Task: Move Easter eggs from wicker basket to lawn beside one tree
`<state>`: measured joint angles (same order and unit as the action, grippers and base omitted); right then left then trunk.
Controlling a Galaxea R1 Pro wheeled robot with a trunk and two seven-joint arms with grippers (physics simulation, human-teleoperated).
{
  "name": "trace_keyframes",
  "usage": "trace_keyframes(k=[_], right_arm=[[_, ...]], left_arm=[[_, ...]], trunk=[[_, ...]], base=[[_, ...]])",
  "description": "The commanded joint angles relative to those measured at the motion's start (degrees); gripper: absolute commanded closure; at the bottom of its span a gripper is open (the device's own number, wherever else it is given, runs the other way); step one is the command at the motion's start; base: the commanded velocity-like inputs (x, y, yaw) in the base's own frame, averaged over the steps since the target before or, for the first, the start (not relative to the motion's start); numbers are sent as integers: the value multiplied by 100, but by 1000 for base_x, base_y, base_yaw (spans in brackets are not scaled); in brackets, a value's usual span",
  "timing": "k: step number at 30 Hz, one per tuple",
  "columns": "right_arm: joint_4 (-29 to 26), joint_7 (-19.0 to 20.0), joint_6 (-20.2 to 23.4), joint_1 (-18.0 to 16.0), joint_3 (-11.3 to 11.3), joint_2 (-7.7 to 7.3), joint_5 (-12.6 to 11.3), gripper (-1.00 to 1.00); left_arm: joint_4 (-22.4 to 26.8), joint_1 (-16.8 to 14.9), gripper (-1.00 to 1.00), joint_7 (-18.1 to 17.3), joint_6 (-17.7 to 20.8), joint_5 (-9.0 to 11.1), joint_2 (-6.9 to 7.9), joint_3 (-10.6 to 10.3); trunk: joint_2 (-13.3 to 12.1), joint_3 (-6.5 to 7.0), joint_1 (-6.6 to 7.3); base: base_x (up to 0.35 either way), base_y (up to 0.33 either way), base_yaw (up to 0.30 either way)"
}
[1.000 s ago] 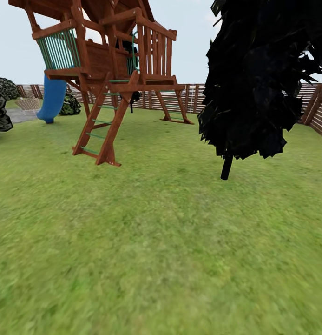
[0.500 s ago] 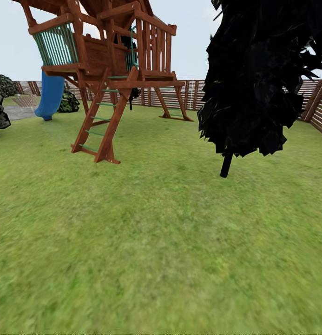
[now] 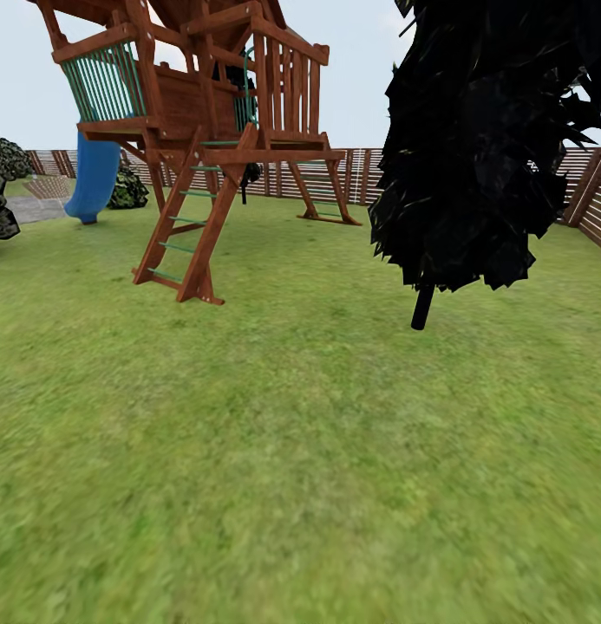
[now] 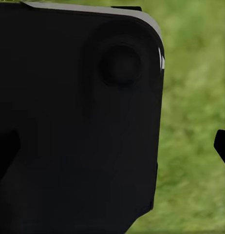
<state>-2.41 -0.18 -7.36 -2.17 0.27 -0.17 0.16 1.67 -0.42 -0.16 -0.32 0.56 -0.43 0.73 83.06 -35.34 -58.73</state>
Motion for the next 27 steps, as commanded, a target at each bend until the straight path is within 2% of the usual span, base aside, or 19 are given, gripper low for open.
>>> trace_keyframes(k=[1, 10, 27], right_arm=[[8, -4, -19, -3, 1, 3, 1, -100], [21, 24, -11, -3, 76, 9, 52, -100], [9, 18, -20, -3, 69, 0, 54, -100]], left_arm=[[0, -2, -100, -2, -3, 6, -1, 7], [0, -2, -100, -2, -3, 6, 0, 15], [147, -2, -100, -2, 4, 6, -1, 8]], trunk=[[2, -5, 0], [2, -5, 0], [2, -5, 0]], base=[[0, 0, 0], [0, 0, 0], [0, 0, 0]])
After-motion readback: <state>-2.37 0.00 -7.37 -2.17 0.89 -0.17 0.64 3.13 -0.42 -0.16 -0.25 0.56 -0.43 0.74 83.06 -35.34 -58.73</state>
